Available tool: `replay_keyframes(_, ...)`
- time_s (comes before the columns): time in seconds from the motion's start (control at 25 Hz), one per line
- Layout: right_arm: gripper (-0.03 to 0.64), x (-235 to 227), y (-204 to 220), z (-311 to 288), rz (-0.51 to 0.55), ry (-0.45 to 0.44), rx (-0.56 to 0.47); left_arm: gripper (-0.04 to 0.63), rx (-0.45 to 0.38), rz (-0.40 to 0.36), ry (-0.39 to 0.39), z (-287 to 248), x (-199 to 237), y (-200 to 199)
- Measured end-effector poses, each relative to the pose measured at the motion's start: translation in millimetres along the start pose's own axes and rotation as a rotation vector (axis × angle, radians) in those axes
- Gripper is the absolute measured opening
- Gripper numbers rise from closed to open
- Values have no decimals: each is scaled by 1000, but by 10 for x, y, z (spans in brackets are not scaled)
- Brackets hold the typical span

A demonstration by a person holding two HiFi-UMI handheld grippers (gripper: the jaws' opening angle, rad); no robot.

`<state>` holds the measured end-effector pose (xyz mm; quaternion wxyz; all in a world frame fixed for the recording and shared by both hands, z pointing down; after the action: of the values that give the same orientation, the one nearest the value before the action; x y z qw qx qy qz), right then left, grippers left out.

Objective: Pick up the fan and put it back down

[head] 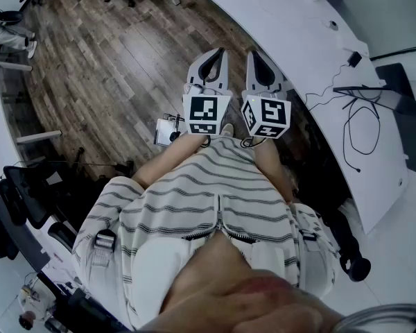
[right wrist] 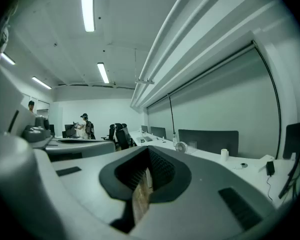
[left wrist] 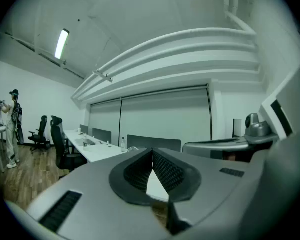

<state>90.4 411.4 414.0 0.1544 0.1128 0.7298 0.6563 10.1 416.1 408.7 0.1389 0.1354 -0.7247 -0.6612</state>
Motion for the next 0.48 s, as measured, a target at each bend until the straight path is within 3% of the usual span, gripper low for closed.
replay_keyframes(0.48,12,10,-20,29,-3,-3,0,9,2,-3,13,36,-44,9)
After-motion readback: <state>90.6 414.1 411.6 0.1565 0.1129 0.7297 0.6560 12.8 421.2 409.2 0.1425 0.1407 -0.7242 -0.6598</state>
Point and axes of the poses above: the fingertips, and each gripper's own axes: z backward along the fingers, x to its left, y out of its underside, the point moved 1 cm from there along z, backward along the fingers
